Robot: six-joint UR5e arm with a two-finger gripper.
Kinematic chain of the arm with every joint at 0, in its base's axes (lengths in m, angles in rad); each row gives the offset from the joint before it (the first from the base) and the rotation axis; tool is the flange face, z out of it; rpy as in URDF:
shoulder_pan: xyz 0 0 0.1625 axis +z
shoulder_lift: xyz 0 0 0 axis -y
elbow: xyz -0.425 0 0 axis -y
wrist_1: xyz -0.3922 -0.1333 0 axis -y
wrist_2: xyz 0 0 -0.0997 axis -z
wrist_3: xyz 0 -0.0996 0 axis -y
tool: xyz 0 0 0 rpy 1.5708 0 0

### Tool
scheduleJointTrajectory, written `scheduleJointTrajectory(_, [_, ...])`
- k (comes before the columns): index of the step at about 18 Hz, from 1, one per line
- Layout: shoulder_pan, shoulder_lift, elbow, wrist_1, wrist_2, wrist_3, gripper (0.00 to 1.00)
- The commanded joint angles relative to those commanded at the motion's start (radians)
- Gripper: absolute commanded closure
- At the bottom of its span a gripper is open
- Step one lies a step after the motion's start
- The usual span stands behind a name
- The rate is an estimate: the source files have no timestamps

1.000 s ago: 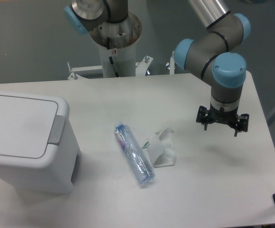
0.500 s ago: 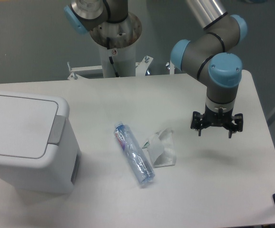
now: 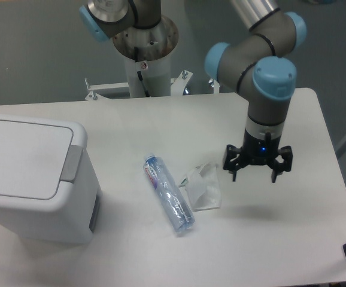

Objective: Open the trash can
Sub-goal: 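Move the open gripper over to the white trash bin's lid edge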

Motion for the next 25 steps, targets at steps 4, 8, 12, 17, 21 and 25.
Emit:
scheduleJointTrajectory(4, [-0.084,0.019,0.049,-0.020,-0.002,-0.135,0.00])
scheduleJointTrajectory(8, [-0.153,0.006,0.168,-0.152,-0.021,-0.244,0.00])
scheduleJointTrajectory(12, [-0.187,0.017,0.215,-0.251,-0.074,-0.255,0.00])
scheduleJointTrajectory(17, [-0.249,0.040,0.229,-0.282,-0.118,-0.257,0.00])
scheduleJointTrajectory(21, [-0.264,0.087,0.226,-0.331,-0.169,-0.270,0.00])
scheduleJointTrajectory(25, [-0.275,0.104,0.218,-0.333,-0.204,-0.272,0.00])
